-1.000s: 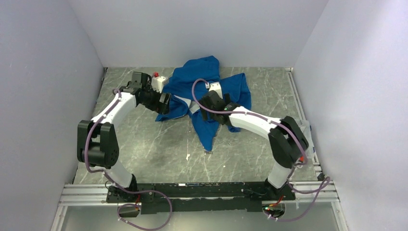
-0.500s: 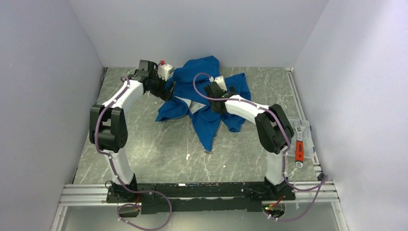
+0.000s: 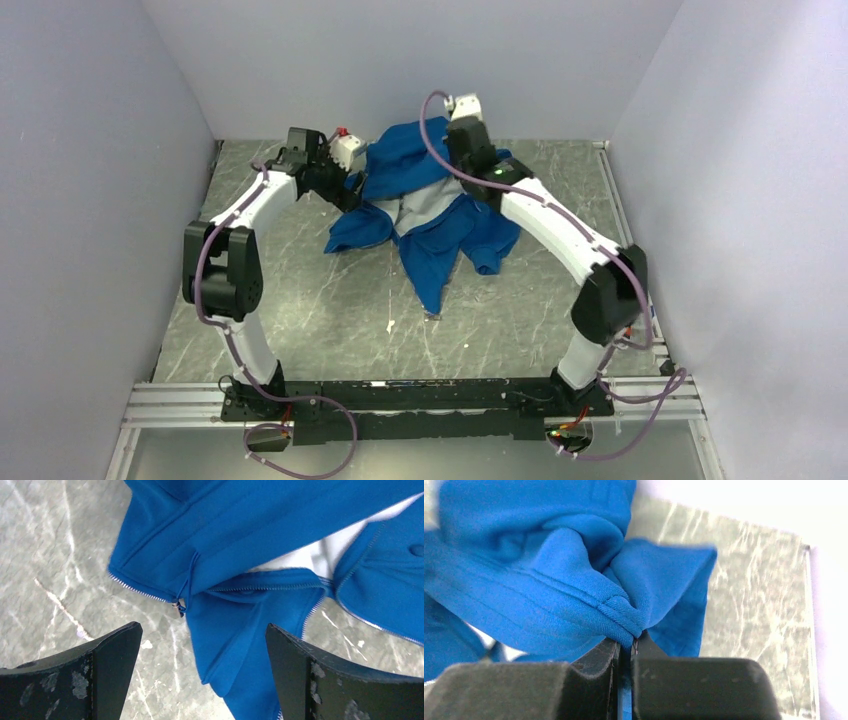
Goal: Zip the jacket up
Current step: Flatten out the jacket at the center of the board.
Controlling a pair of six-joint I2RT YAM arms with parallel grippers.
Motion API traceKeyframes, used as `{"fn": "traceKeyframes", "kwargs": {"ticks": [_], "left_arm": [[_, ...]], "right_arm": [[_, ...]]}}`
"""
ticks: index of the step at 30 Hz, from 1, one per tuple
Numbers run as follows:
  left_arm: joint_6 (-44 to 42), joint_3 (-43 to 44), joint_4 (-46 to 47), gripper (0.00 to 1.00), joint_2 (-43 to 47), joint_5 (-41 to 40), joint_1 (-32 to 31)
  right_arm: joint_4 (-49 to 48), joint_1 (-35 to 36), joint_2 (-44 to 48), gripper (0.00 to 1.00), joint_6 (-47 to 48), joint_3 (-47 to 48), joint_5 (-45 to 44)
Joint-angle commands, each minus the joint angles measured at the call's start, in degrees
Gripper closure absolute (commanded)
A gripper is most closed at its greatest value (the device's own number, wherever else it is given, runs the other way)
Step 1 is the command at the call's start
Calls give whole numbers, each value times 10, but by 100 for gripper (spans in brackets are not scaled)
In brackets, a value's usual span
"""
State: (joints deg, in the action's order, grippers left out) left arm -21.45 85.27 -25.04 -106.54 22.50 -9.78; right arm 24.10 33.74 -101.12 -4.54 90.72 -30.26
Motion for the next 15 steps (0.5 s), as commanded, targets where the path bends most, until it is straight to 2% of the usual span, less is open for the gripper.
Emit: {"fn": "traceKeyframes", "kwargs": {"ticks": [1, 5, 9, 15], "left_arm": [[-64, -14, 50, 1, 77, 68, -26], [-71, 19, 26, 1, 80, 81, -41], [-84, 38, 32, 1, 82, 79, -59], [-93, 91, -15, 1, 77, 108, -100]], "right_arm": [[38, -2, 78, 100, 24, 72, 49], [91, -2, 90, 100, 14, 106, 95], [101, -2, 110, 100, 17, 110, 113], [157, -2, 86, 100, 19, 178, 123]]}}
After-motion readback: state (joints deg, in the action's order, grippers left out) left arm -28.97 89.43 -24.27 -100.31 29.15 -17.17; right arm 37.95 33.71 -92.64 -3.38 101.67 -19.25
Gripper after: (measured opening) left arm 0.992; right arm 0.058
